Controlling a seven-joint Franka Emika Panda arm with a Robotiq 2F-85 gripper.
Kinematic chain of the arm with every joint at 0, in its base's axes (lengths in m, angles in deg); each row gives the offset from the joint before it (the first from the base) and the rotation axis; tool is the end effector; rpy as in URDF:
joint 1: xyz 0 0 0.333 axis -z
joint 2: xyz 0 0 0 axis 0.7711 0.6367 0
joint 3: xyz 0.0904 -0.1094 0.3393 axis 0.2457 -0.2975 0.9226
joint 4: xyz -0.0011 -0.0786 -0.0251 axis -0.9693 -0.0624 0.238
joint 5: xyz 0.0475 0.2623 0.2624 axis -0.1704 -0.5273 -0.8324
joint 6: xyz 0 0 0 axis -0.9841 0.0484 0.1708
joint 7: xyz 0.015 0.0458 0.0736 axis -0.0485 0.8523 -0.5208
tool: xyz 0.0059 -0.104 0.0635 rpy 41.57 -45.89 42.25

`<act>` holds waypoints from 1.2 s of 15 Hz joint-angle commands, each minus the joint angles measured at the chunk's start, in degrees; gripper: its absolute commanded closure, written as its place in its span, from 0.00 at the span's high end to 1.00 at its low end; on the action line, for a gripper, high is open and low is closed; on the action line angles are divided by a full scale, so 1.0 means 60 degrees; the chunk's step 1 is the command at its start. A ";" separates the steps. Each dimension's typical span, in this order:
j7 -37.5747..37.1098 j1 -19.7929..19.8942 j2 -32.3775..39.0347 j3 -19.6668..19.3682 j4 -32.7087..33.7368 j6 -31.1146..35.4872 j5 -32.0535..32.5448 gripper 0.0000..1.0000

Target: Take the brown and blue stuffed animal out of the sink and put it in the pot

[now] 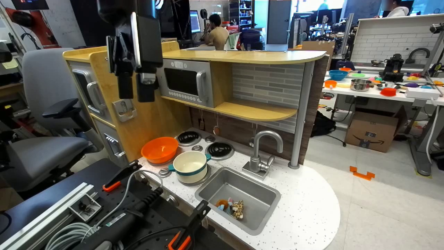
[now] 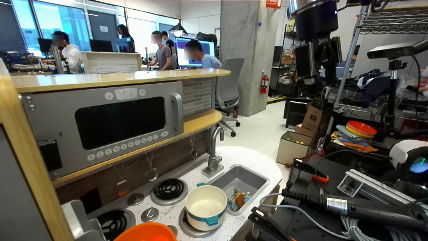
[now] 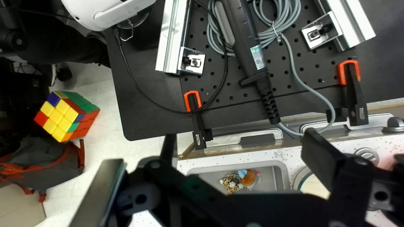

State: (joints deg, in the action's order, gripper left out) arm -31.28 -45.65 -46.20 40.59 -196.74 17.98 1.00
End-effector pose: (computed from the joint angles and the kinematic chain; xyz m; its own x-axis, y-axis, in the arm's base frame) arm 0.3271 -0.0259 0.4265 0.9500 -0.1755 -0.2583 -0.1289 -0.9738 0.1875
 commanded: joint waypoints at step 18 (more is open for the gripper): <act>0.0884 -0.0211 0.7423 -0.0952 0.2351 0.5686 0.0398 1.00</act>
State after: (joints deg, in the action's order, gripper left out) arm -28.04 -45.75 -9.19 36.29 -188.92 50.35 1.51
